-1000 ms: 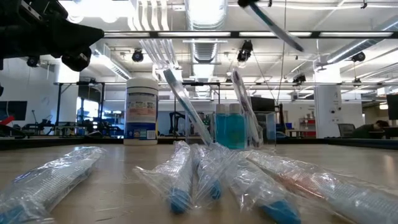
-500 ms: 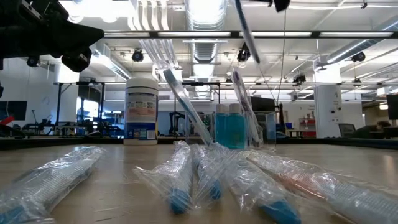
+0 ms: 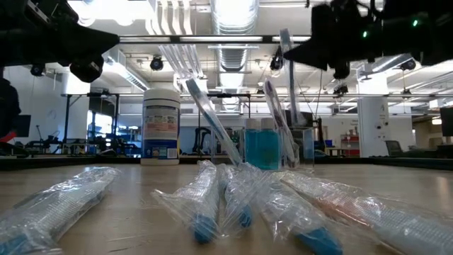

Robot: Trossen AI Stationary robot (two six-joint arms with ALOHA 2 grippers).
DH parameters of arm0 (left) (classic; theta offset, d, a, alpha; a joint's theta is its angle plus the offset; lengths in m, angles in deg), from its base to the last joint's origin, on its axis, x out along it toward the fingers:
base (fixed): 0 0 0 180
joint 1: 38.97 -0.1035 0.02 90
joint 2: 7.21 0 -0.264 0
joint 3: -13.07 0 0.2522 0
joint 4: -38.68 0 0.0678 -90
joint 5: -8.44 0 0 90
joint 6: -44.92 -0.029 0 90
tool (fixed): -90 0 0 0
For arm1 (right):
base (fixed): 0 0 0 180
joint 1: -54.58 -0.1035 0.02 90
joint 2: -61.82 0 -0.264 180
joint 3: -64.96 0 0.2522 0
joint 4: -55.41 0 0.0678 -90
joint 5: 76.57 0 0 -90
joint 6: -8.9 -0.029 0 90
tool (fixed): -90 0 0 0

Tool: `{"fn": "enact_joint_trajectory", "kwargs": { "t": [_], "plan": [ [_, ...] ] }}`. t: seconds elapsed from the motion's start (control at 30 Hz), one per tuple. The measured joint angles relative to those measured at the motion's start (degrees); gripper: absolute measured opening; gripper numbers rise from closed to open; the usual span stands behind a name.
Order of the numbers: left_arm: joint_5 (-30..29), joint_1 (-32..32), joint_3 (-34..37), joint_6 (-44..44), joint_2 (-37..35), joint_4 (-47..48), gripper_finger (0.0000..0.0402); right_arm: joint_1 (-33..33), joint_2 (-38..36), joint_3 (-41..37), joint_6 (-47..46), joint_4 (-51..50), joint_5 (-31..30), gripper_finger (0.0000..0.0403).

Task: Pick & Place toothbrushing station
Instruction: Put the blue toothbrush into the transparent organizer

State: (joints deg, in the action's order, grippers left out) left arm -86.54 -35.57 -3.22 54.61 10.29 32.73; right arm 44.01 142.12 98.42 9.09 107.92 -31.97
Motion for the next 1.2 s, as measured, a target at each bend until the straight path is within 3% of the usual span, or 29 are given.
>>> {"fn": "enact_joint_trajectory", "kwargs": {
  "t": [0.1, 0.53, 1.2],
  "plan": [
    [-0.8, 0.0, 0.0, 0.0, 0.0, 0.0, 0.0013, 0.4, 4.1, -0.5, 0.2, 3.2, -4.1, 0.0013],
    [-1.2, 0.0, 0.0, 2.0, 0.0, 0.0, 0.0013, 0.3, 19.5, 1.4, -5.0, 8.9, -10.3, 0.0013],
    [-1.5, 0.0, 0.0, 2.3, 0.0, 0.2, 0.001, -2.5, 19.6, 0.9, -13.5, 5.6, -10.3, 0.002]
  ]
}}
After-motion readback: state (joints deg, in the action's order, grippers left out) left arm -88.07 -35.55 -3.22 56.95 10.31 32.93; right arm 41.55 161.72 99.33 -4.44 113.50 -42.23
